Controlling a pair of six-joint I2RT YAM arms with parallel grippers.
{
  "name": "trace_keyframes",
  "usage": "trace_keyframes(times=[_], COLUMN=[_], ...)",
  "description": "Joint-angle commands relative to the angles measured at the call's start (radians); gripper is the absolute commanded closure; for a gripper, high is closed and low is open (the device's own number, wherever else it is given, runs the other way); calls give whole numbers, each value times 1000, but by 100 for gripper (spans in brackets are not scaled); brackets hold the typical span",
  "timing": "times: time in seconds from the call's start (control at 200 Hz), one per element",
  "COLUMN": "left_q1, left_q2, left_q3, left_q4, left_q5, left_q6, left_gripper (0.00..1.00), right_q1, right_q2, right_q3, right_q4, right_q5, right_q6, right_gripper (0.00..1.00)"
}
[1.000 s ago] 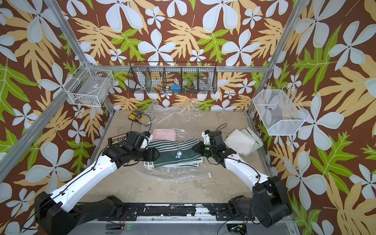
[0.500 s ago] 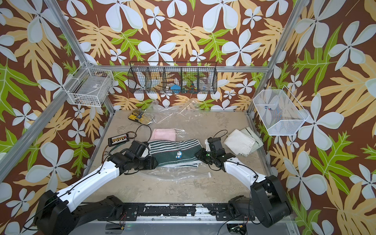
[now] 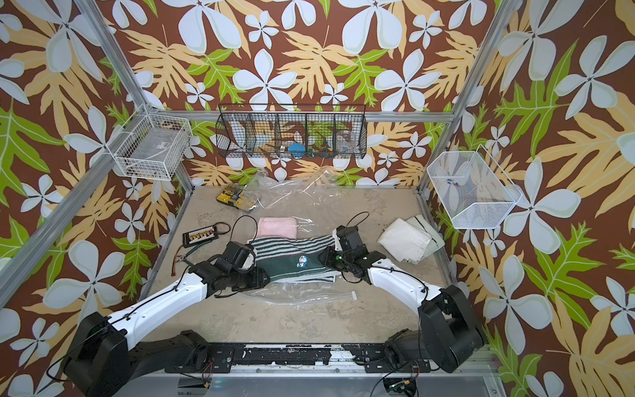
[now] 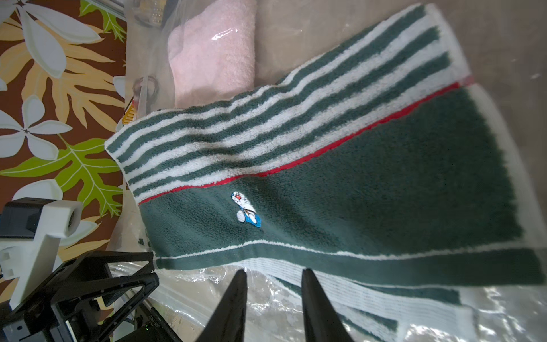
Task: Place the folded towel into the vacuum bag
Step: Pick up the towel from the vacuum bag.
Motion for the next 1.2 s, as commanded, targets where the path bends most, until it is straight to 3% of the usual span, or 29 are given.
trace_keyframes(times=[0.0,0.215,0.435,0.656,0.821,1.036,1.196], left_q1=[-1,-1,3,40,198,212,211], left_q2=[10,25,-34,-70,-78,-42,-59], left_q3=[-21,-35,59,239,174,123,135], left_q4=[87,126,14,-163,-190,-161,-190], left_q5=[28,32,-36,-153,-121,-45,2], left_q6=[-26,-40,-8,95,177,163,167], left_gripper=[46,67,100,100,100,100,73], right_q1=[23,26,28,28,29,86,94], right_q2=[51,151,131,78,95,213,333], right_q3=[15,7,30,116,187,239,229], right_q4=[38,82,49,-59,-100,-81,-65], right_q5=[15,0,-6,24,13,25,54], right_q6=[-8,-1,-16,-86,-118,-124,-135], right_gripper=[67,67,66,63,57,56,56])
